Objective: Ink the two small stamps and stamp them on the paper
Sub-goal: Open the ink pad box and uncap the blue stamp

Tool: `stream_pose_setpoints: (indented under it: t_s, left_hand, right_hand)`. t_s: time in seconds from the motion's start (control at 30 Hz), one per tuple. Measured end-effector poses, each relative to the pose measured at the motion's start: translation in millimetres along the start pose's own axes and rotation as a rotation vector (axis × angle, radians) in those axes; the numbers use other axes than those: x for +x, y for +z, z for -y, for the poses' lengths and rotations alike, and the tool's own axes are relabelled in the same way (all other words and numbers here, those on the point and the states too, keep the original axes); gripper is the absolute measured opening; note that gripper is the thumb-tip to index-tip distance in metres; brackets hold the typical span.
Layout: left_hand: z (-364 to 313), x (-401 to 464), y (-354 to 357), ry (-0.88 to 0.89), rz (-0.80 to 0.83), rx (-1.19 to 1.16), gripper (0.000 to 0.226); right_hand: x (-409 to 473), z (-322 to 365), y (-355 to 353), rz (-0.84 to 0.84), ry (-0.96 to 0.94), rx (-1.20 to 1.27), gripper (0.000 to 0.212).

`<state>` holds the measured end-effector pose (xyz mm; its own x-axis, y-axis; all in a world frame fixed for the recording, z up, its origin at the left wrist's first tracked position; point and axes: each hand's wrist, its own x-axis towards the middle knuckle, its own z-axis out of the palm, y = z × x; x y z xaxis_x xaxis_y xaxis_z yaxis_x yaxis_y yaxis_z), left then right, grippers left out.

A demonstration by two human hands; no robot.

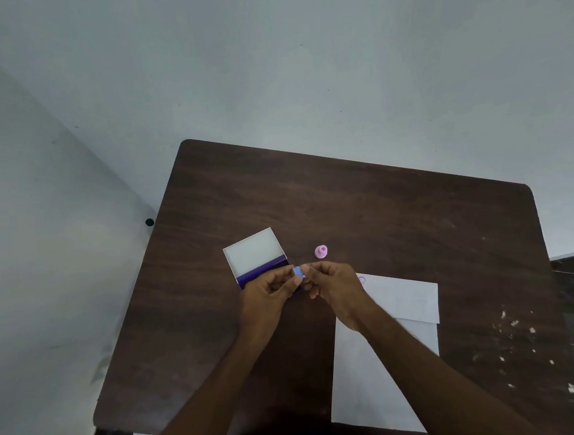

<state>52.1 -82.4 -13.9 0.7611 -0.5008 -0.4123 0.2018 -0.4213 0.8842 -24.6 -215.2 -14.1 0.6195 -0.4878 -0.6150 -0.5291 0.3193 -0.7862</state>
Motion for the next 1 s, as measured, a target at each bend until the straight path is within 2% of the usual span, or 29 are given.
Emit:
stream_pose_setpoints:
  t_s: [0.13,0.4,0.6,0.73,0.9,1.0]
  left_hand:
    - [1,0,-2,-0.003,-0.014,0.052,0.032]
    - [-3,0,-5,0.013,-0.024,0.01,0.031]
    - [-5,-1,-7,0.009,-0.036,-0.018,0.031]
    - [-5,-2,-11,0.009,-0.033,-0.121,0.032]
    - [1,-4,-22,-0.009,-0.024,-0.234,0.034]
    - [7,-4,-31,-0.016,-0.044,-0.337,0.036]
  right_hand:
    - [-2,-1,0,0.018,-0.018,-0.017,0.025]
    - [-5,5,5,0.037,-0.056,0.001,0.016]
    - [-2,3,5,-0.003,0.008,0.049,0.027]
    - [-3,4,7,-0.007,0.047,0.166,0.018]
    - [-8,8,8,0.083,0.12,0.422,0.029]
    - [-12,13,9,0.134,0.162,0.528,0.028]
